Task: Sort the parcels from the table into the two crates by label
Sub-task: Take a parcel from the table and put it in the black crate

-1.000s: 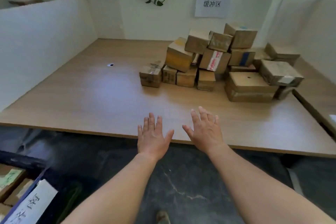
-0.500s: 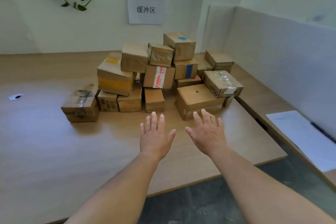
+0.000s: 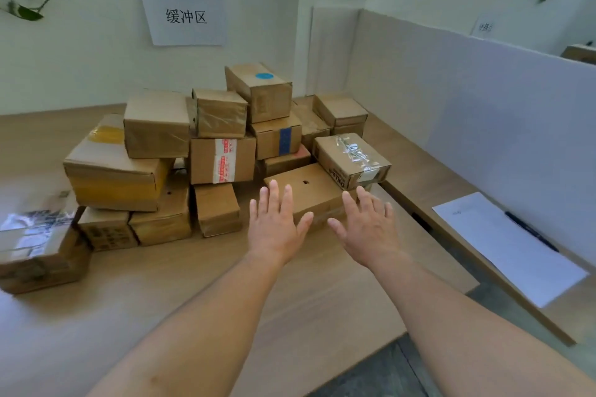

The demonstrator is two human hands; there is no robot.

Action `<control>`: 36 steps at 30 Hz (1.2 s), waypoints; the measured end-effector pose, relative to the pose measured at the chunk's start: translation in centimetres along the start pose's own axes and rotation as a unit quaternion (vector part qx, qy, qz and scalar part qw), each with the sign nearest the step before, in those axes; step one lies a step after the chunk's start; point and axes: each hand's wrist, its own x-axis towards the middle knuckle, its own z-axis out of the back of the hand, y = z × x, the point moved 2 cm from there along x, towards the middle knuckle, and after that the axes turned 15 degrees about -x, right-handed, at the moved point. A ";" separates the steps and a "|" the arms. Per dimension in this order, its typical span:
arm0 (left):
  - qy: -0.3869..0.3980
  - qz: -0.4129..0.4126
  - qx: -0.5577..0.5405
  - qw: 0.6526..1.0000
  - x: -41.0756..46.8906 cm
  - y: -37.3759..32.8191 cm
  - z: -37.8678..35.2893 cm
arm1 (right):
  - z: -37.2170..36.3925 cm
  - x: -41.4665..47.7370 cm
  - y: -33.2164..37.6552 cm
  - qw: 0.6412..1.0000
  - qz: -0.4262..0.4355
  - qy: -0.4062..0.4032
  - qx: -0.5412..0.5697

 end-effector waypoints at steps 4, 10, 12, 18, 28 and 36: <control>-0.009 0.011 0.010 1.000 3.0 -1.5 -1.2 | -0.3 3.2 -1.9 1.000 0.016 -0.016 0.018; -0.019 0.016 0.015 1.000 8.6 -6.4 -3.0 | -1.4 9.1 -8.0 0.999 0.006 -0.036 0.024; -0.029 0.013 0.017 0.999 10.6 -8.4 -3.7 | -1.7 11.1 -10.2 0.999 0.000 -0.036 0.034; -0.023 0.045 0.015 0.999 15.1 -11.7 -5.7 | -3.3 16.9 -14.5 0.999 0.008 -0.011 0.045; -0.045 0.169 -0.010 0.985 18.4 -12.0 -6.5 | -3.3 23.4 -14.9 0.991 0.077 0.047 0.100; -0.037 0.292 -0.158 0.943 18.4 -13.2 -7.0 | -4.3 24.6 -13.5 0.968 0.127 0.129 0.175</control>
